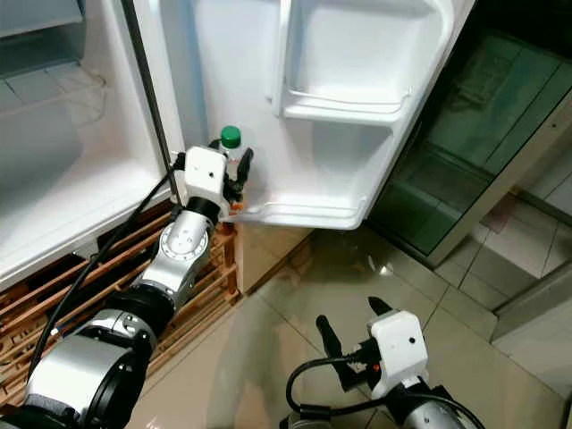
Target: Restocking fridge
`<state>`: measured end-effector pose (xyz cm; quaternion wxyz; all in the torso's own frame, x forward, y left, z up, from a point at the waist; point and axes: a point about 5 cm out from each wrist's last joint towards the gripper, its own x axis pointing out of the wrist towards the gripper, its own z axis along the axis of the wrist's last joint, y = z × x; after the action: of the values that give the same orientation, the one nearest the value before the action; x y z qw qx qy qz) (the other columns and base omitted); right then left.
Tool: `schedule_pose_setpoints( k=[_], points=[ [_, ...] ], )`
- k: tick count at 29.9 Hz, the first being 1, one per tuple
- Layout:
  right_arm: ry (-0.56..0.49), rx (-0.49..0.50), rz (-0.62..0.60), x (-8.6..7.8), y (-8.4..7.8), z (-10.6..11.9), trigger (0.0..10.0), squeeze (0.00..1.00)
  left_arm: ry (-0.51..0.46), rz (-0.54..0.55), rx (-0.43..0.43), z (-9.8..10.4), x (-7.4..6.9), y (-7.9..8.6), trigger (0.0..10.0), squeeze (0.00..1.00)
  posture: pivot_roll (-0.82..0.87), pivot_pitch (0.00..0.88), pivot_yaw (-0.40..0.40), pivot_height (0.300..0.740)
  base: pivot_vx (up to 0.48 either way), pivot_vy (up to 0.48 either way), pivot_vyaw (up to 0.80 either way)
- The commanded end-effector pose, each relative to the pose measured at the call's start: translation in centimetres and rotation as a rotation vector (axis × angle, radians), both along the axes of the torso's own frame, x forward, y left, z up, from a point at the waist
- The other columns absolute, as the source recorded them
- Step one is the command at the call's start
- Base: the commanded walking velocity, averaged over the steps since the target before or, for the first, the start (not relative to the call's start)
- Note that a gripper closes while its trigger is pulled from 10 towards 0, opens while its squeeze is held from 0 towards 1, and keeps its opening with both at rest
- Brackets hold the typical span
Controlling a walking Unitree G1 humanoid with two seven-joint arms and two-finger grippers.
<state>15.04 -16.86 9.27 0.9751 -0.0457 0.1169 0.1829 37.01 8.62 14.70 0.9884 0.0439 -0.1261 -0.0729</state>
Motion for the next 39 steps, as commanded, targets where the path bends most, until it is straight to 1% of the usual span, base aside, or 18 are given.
schedule_pose_setpoints(
  k=[1, 2, 8, 9, 10, 11, 12, 18, 19, 21, 24, 26, 29, 31, 32, 34, 38, 39],
  points=[
    [0.007, -0.004, -0.006, 0.1, -0.4, 0.0, 10.0, 0.0, 0.135, 0.12, -0.014, -2.2, 0.0, 1.9, 10.0, 0.62, -0.41, 0.115, -0.062, 0.74, 0.0, 0.0, 0.0],
    [0.009, -0.004, -0.005, 0.1, -0.4, 0.1, 10.0, 0.0, 0.138, 0.137, -0.016, -2.2, 0.1, 2.2, 10.0, 1.0, -0.41, 0.116, -0.063, 0.74, 0.0, 0.0, 0.0],
    [0.014, -0.004, 0.005, 0.3, -0.2, 0.0, 10.0, 0.0, 0.085, 0.202, 0.01, -0.6, 0.8, 2.7, 10.0, 1.0, -0.4, 0.113, -0.059, 0.74, 0.0, 0.0, 0.0],
    [0.015, -0.004, 0.006, 0.3, -0.2, 0.0, 10.0, 0.0, 0.029, 0.224, 0.015, 0.6, 1.0, 2.8, 10.0, 1.0, -0.4, 0.111, -0.055, 0.74, 0.0, 0.0, 0.0],
    [0.016, -0.003, 0.006, 0.5, -0.2, -0.1, 10.0, 0.0, -0.079, 0.241, 0.014, 3.0, 1.3, 2.7, 10.0, 1.0, -0.4, 0.108, -0.055, 0.74, 0.0, 0.0, 0.0],
    [0.016, -0.003, 0.006, 0.5, -0.2, -0.1, 10.0, 0.0, -0.079, 0.241, 0.014, 3.0, 1.3, 2.7, 10.0, 1.0, -0.4, 0.108, -0.055, 0.74, 0.0, 0.0, 0.0],
    [0.018, -0.002, 0.004, 0.6, -0.3, -0.3, 10.0, 0.0, -0.112, 0.22, 0.012, 4.0, 1.4, 2.2, 10.0, 1.0, -0.39, 0.103, -0.055, 0.74, 0.0, 0.0, 0.0],
    [0.022, 0.001, 0.004, 1.2, -0.3, -0.8, 10.0, 0.0, -0.126, 0.214, 0.074, 4.7, 1.1, 2.0, 10.0, 1.0, -0.37, 0.076, -0.044, 0.74, 0.0, 0.0, 0.0],
    [0.018, 0.007, -0.002, 1.7, -0.3, -1.2, 10.0, 0.0, -0.119, 0.234, 0.119, 4.8, 0.6, 2.6, 10.0, 1.0, -0.34, 0.044, -0.033, 0.74, 0.0, 0.0, 0.0],
    [0.018, 0.007, -0.002, 1.7, -0.3, -1.2, 10.0, 0.0, -0.119, 0.234, 0.119, 4.8, 0.6, 2.6, 10.0, 1.0, -0.34, 0.044, -0.033, 0.74, 0.0, 0.0, 0.0],
    [-0.007, 0.025, -0.011, 2.8, 0.1, -1.4, 10.0, 0.0, -0.131, 0.225, 0.171, 5.6, -1.1, 3.5, 10.0, 1.0, -0.3, 0.0, -0.011, 0.74, 0.0, 0.0, 0.0],
    [-0.013, 0.029, -0.012, 3.0, 0.2, -1.5, 10.0, 0.0, -0.135, 0.218, 0.182, 5.8, -1.5, 3.6, 10.0, 1.0, -0.3, 0.0, -0.011, 0.74, 0.0, 0.0, 0.0],
    [-0.043, 0.051, -0.019, 5.0, 1.0, -1.8, 10.0, 0.0, -0.134, 0.124, 0.233, 6.5, -3.7, 3.9, 10.0, 1.0, -0.23, 0.0, 0.021, 0.74, 0.0, 0.0, 0.0],
    [-0.051, 0.056, -0.018, 5.7, 1.3, -1.8, 10.0, 0.0, -0.12, 0.09, 0.249, 6.5, -4.3, 4.0, 10.0, 1.0, -0.21, 0.0, 0.025, 0.74, 0.0, 0.0, 0.0],
    [-0.062, 0.061, -0.012, 6.4, 1.7, -2.0, 10.0, 0.0, -0.08, 0.041, 0.262, 6.3, -5.2, 4.1, 10.0, 0.0, -0.2, 0.0, 0.028, 0.74, 0.0, 0.0, 0.0],
    [-0.066, 0.061, -0.009, 6.7, 1.8, -2.1, 10.0, 0.0, -0.058, 0.032, 0.263, 6.2, -5.7, 4.3, 10.0, 0.0, -0.19, 0.0, 0.03, 0.74, 0.0, 0.0, 0.0],
    [-0.079, 0.058, -0.003, 7.6, 1.8, -2.5, 10.0, 0.0, 0.024, -0.05, 0.195, 4.3, -8.7, 6.1, 10.0, 0.0, -0.15, 0.0, 0.03, 0.74, 0.0, 0.0, 0.0],
    [-0.079, 0.058, -0.003, 7.6, 1.8, -2.5, 10.0, 0.0, 0.024, -0.05, 0.195, 4.3, -8.7, 6.1, 10.0, 0.0, -0.15, 0.0, 0.03, 0.74, 0.0, 0.0, 0.0]
  ],
)
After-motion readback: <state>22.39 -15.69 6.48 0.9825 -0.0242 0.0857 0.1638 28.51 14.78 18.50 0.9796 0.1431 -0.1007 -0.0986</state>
